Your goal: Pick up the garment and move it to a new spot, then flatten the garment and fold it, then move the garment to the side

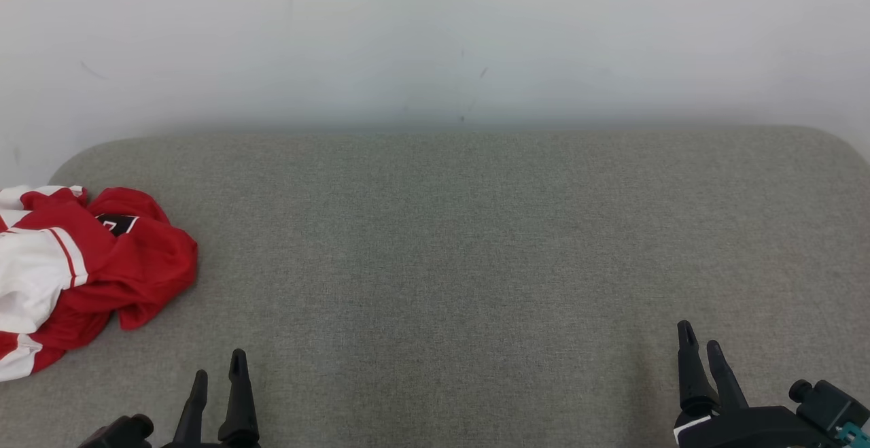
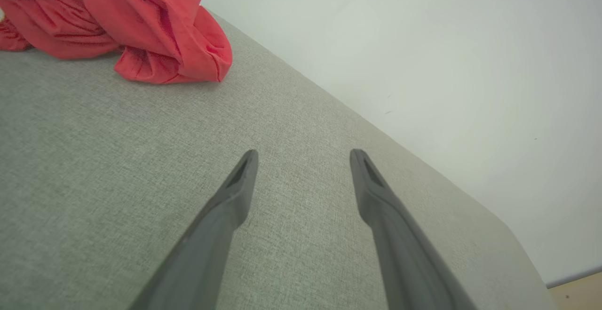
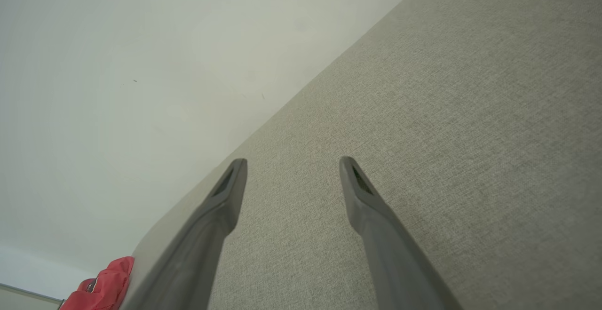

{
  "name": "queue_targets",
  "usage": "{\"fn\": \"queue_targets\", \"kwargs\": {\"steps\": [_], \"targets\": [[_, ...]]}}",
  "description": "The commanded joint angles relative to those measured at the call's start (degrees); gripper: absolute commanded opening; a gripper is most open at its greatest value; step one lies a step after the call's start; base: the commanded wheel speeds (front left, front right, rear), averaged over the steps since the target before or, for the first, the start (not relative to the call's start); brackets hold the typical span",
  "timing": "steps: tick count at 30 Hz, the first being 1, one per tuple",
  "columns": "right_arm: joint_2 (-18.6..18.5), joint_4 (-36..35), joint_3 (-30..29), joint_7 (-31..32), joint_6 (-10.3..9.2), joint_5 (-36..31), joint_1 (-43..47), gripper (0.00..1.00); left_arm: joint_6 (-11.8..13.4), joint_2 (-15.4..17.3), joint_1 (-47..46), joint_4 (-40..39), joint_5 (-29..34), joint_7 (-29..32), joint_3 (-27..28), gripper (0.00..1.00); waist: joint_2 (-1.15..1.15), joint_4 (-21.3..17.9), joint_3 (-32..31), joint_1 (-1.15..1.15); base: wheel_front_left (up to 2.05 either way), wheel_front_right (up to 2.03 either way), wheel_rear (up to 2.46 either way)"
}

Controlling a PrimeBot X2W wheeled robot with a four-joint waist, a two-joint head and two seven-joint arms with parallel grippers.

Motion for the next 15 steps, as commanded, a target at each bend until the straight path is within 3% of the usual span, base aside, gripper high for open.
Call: {"fn": "queue_targets", "kwargs": {"steps": [1, 15], "targets": [[-0.22, -0.4, 0.01, -0.53, -0.05, -1.58, -0.55, 1.0, -0.04, 0.33, -0.11, -0.54, 1.59, -0.53, -0.07, 1.0, 0.0, 0.04, -0.01, 0.0, 0.0, 0.0, 0.0], [-0.25, 0.48, 0.68, -2.71, -0.07, -10.17, -0.23, 1.0, -0.29, 0.35, -0.13, -0.79, 11.68, -2.75, -0.85, 1.0, 0.0, 0.3, -0.02, 0.0, 0.0, 0.0, 0.0]]}}
